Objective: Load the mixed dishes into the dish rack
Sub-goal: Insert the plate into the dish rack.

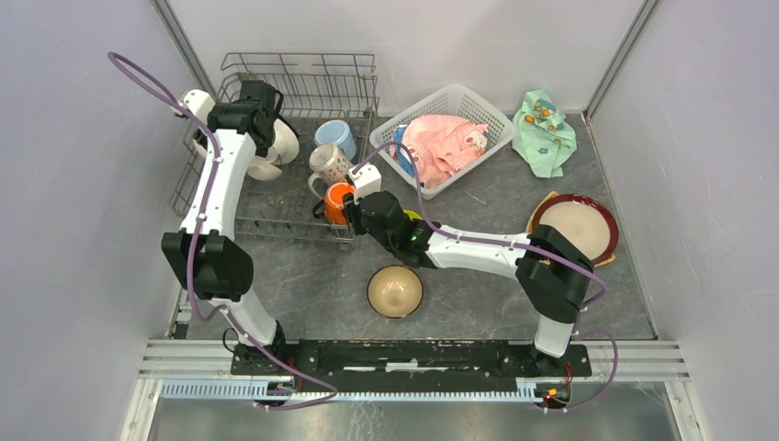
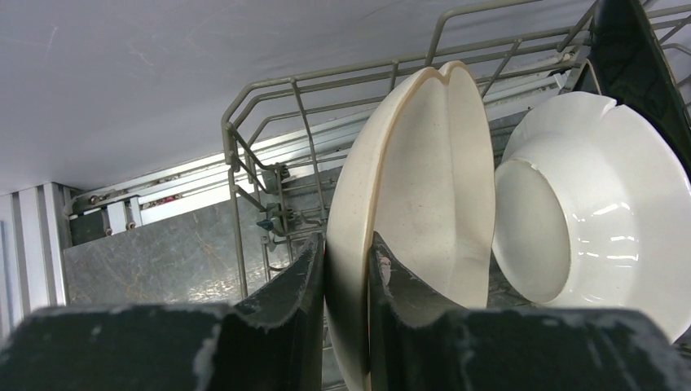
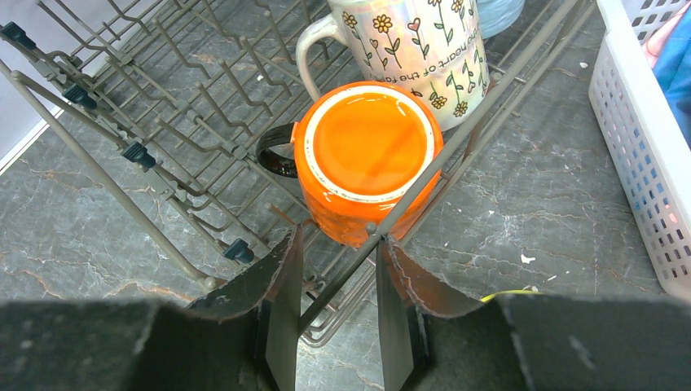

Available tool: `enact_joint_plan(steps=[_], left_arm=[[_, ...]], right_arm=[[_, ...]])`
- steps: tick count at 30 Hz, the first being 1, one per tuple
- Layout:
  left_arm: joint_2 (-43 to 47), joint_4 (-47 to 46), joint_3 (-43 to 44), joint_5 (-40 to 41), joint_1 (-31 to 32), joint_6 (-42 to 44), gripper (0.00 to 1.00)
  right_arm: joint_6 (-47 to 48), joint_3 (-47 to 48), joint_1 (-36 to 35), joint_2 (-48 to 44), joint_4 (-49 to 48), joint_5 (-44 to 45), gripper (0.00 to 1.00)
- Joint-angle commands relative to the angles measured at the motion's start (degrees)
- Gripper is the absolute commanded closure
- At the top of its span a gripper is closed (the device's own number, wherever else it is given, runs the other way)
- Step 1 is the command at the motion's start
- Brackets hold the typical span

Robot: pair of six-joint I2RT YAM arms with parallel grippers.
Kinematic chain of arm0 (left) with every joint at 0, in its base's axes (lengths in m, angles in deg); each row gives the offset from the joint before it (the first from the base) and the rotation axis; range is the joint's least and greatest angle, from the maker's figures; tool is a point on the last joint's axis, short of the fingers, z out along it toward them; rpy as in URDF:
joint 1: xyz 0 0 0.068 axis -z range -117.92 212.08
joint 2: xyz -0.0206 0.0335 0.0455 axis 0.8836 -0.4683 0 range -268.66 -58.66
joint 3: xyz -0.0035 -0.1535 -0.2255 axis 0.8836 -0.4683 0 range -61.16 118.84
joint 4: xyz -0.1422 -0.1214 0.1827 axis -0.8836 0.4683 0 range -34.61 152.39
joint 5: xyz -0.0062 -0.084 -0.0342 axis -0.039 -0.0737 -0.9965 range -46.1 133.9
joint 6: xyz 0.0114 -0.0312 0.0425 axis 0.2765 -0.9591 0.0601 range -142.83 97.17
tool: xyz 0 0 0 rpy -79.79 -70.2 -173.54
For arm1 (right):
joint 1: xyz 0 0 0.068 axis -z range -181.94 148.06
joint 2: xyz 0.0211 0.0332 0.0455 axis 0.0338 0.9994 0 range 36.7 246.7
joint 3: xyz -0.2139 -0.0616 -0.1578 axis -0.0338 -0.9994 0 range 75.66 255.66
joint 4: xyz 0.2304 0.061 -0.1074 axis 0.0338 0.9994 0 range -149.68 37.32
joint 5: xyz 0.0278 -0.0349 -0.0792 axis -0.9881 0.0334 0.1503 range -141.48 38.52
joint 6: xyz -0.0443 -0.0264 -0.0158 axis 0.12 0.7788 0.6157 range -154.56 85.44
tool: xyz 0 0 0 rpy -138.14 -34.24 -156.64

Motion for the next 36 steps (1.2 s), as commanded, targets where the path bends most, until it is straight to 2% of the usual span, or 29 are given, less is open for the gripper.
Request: enact_joint_plan(steps=[1,10,20,36], left_arm=[[6.51,-4.29,5.29,10.44,-0.14,-3.37,0.98],[6.46,-3.98,5.13,11.72,-0.09,-1.50,0.98],[1.56,1.63,7.02,9.55,-0.12,-8.86,0.98],[-6.79,5.07,11.74,8.05,-0.14,-13.80,0.98]], right_arm=[[8.86,-2.30,-4.92,2.82,4.20,-17.04,1.00],[8.92,-2.27,-5.01,2.54,4.18,-17.43,1.00],[9.07,-2.49,-5.20,2.05,4.20,-16.99,1.00],[9.43,-2.79,-5.19,1.95,4.11,-16.75,1.00]])
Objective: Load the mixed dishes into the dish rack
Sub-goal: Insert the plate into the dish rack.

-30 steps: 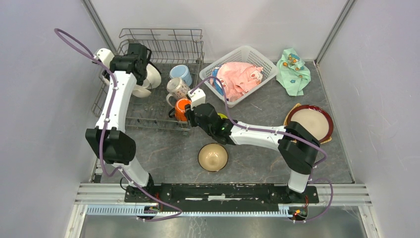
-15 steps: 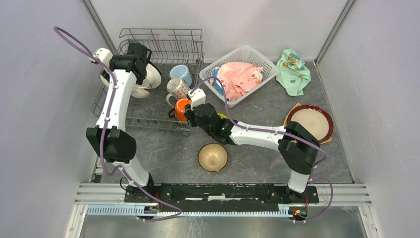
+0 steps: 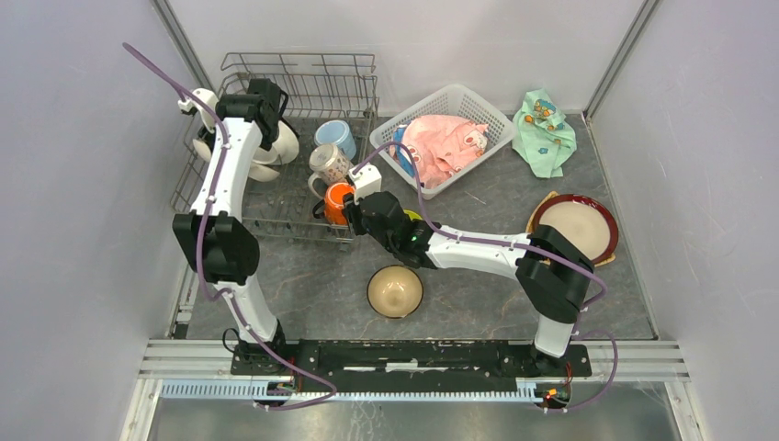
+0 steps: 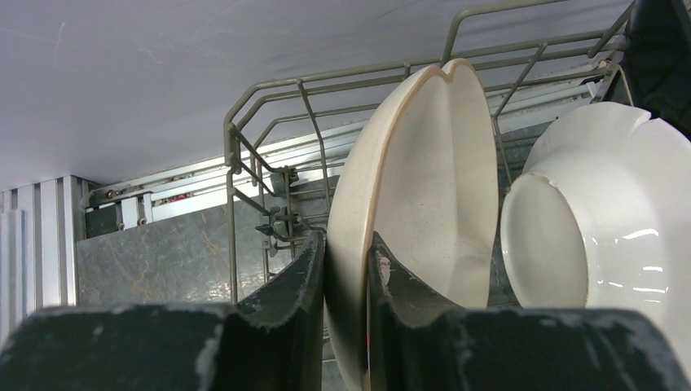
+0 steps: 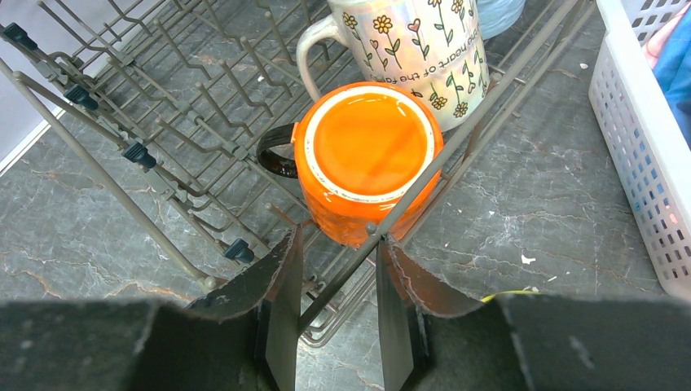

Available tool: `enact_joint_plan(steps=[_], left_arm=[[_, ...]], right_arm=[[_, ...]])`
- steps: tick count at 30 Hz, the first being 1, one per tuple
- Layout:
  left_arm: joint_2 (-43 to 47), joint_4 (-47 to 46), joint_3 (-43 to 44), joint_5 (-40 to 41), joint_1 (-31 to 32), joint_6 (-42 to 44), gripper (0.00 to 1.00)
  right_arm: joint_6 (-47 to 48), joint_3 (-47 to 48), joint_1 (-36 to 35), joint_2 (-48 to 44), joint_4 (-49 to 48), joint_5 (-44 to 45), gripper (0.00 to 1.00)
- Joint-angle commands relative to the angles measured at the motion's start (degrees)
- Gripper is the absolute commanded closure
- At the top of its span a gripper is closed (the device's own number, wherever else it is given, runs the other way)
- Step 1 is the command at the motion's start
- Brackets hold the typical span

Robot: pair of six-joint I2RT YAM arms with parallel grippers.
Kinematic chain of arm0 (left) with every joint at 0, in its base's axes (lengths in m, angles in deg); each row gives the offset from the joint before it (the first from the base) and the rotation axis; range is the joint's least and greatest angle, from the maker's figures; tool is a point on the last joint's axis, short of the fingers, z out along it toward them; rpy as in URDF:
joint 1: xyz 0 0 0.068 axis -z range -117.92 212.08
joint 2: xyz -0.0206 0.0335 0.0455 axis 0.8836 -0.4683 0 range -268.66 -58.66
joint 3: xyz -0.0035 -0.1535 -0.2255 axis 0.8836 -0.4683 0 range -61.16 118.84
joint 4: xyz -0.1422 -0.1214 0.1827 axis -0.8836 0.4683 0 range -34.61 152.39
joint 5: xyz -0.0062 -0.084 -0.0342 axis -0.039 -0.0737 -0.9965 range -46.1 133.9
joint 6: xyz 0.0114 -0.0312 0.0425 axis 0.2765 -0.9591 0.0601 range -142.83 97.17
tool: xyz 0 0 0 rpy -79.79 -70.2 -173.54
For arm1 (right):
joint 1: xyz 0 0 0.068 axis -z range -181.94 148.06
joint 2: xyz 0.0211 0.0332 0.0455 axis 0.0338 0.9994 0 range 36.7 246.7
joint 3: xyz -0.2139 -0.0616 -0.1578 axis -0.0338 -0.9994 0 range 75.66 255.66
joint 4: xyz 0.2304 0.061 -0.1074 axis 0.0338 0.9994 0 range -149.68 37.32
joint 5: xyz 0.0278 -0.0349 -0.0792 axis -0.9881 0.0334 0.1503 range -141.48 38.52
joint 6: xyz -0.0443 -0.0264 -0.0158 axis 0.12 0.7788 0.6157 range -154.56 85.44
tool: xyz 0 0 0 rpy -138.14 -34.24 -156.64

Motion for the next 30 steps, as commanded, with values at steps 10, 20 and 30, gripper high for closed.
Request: enact_joint_plan(steps=[10,20,30], left_arm=[[-1.85,4.45,7.66,-0.29,0.12,-19.76,0.98],[-1.69,1.22,4.87,-4.00,0.08,-23.84,0.77],[3.72,-16.93,-2.36,-5.71,0.11,-11.84,0.59]], right_arm=[[9.51,-2.59,-5.39,1.77,4.05,-17.06,1.00],[10.28,-3.51,-5.30,1.06,3.83,-16.80,1.00],[10.56,-3.21,-5.23,1.05,3.48,-16.78,0.99]])
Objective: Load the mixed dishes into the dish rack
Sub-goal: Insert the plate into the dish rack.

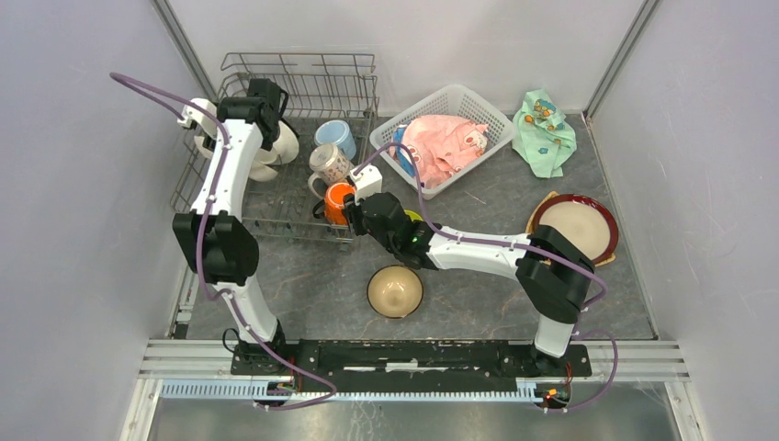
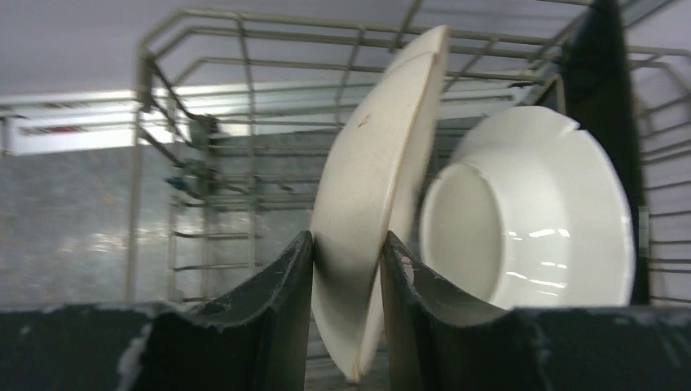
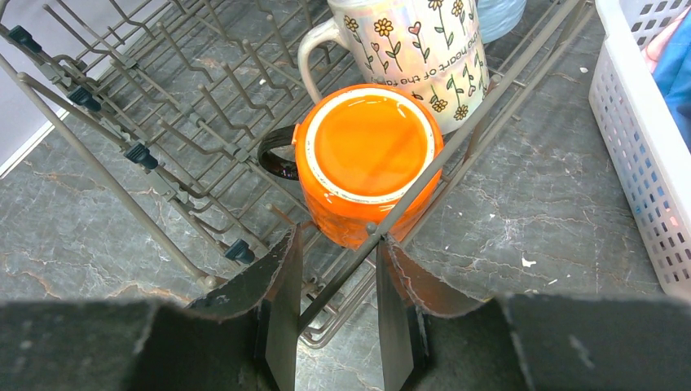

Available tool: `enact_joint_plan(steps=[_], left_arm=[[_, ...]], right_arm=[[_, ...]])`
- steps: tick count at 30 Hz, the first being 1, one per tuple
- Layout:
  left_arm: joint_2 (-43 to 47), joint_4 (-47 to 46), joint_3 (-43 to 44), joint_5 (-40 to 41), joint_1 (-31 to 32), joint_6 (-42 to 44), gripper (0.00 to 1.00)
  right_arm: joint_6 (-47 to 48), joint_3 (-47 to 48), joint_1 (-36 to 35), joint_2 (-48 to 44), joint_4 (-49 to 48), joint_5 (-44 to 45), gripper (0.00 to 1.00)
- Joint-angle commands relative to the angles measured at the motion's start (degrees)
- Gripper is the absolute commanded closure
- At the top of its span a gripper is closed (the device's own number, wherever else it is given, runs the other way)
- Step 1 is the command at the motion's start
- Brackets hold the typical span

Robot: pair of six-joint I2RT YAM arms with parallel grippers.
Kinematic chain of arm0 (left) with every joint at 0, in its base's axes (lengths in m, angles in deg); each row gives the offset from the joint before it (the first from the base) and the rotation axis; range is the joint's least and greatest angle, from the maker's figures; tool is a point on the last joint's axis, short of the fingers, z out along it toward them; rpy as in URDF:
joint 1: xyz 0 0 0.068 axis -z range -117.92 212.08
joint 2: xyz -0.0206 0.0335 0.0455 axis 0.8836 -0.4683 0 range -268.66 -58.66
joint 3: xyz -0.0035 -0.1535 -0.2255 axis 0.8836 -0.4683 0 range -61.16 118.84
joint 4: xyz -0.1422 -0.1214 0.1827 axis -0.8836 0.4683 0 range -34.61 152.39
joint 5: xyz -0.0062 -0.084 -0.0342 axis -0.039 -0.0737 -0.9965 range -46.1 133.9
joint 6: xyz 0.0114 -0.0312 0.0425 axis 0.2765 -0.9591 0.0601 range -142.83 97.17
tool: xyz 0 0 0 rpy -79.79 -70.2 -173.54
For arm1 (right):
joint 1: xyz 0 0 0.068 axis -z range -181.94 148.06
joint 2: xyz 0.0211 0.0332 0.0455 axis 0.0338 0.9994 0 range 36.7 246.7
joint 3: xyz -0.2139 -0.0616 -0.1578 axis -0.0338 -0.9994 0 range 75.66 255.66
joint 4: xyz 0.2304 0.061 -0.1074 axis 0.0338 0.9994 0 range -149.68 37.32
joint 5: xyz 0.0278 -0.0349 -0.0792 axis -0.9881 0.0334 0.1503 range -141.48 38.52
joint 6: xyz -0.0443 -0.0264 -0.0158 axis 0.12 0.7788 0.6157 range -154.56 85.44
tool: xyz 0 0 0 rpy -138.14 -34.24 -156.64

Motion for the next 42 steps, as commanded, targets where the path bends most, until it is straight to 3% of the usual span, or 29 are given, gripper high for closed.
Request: enact_joint_plan(steps=[1,6,9,16,21,26,29,33,42], left_arm=[[5.26,-18.57,-3.14,-1.47,0.35,2.33,0.58],[8.05,-27.02,-9.37,-3.10,0.32,5.32,0.56],[9.17,-31.83,-12.04,-4.76,0.27,8.45,0.49],[10.40,-40.75,-9.35,-8.41,0.28,34.59,0.43],[16.40,-43.35,-14.30,-5.63,0.19,44.37,0.42],[25.19,-50.58,-25.30,-10.79,-1.24,50.61,0.24],[27.40,-48.73,-27.88,-14.10,-4.91,49.76,0.20],[25.24,-44.48,-27.11,-24.32,-13.02,48.20,0.21],[20.21,-42.75,-27.60,-28.98,-16.28,48.16,0.21]], right_arm=[[10.15,-2.28,-5.21,1.33,4.92,-16.66,0.99],[10.29,-2.21,-5.28,1.74,4.78,-16.66,0.99],[10.24,-1.91,-5.19,1.79,4.82,-16.92,0.99],[10.44,-2.32,-5.27,1.43,4.76,-16.55,0.99],[10.40,-3.13,-5.24,0.30,4.32,-16.82,0.99],[10.03,-4.18,-5.25,-0.69,3.36,-16.77,0.99],[9.84,-3.47,-5.23,-0.76,3.79,-17.38,0.98],[9.31,-3.62,-5.25,-1.04,3.65,-17.50,0.97],[8.86,-3.66,-5.25,-0.96,3.29,-17.96,0.97]])
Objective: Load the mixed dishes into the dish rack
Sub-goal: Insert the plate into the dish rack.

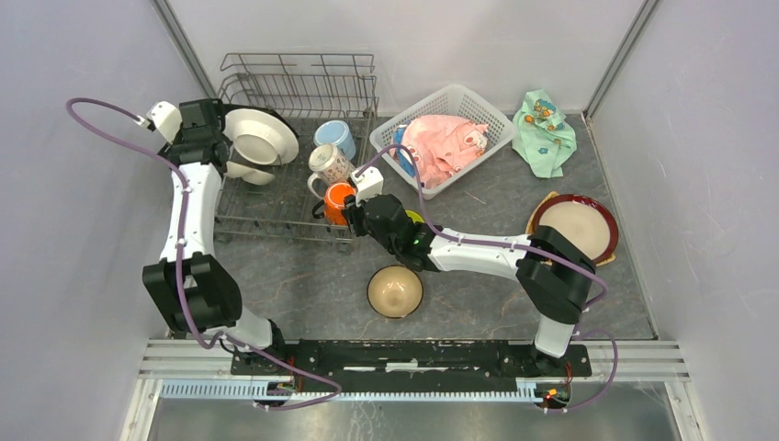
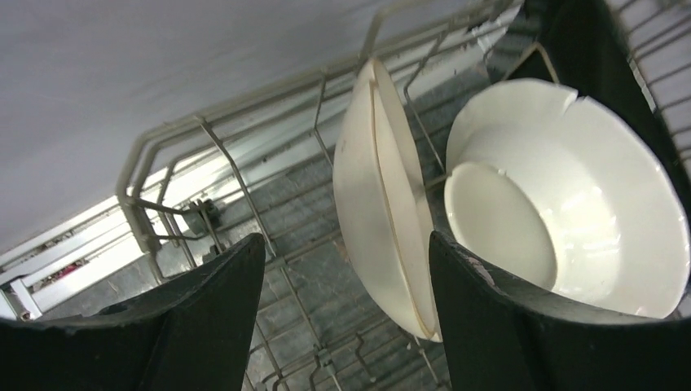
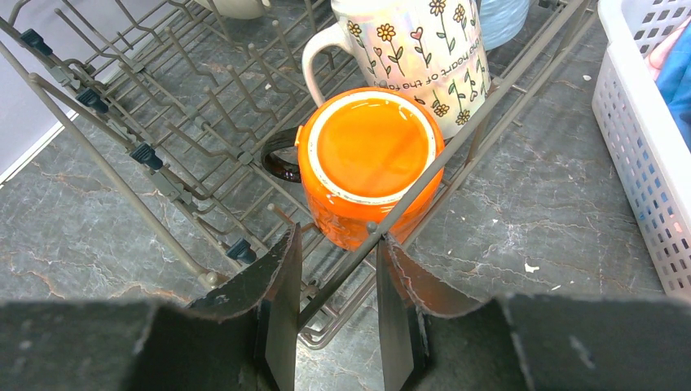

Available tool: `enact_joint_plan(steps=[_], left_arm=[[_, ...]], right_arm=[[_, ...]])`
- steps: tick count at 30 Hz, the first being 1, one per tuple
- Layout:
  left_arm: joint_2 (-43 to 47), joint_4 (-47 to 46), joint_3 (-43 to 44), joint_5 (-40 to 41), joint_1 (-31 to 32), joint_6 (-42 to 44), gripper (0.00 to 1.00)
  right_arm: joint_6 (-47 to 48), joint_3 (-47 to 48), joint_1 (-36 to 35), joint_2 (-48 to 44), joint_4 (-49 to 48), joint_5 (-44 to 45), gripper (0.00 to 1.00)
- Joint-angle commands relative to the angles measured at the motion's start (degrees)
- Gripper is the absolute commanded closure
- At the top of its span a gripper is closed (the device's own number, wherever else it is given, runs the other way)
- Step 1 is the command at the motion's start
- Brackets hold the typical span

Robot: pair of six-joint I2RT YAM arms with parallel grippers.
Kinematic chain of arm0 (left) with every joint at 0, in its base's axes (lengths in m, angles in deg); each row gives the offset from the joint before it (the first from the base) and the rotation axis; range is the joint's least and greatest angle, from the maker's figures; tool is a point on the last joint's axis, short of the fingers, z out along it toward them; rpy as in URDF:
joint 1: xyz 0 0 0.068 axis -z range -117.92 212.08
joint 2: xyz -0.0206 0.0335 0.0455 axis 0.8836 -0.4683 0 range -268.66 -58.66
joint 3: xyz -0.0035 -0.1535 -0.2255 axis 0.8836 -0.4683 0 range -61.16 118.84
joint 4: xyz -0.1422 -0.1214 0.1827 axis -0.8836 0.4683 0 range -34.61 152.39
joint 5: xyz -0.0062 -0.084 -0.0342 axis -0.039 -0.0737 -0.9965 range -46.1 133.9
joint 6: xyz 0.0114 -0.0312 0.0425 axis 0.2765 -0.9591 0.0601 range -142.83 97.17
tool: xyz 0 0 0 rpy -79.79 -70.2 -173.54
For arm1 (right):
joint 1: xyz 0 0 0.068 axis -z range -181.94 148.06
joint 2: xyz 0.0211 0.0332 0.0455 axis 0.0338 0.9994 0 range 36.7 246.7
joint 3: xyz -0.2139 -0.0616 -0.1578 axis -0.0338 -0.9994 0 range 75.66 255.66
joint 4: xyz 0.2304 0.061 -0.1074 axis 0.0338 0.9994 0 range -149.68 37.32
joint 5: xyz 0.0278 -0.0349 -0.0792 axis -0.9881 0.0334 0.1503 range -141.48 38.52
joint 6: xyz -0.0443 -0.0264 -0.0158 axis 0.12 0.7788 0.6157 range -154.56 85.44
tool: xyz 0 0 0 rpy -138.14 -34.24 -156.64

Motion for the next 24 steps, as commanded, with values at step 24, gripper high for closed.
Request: enact_joint_plan(steps=[24], left_arm=[[0.88,-15.28,-8.52,-21.25,-4.36,0.61,0.30]], right_arm=[[8.37,-1.30,-5.18,0.85,6.04,-17.39,0.97]])
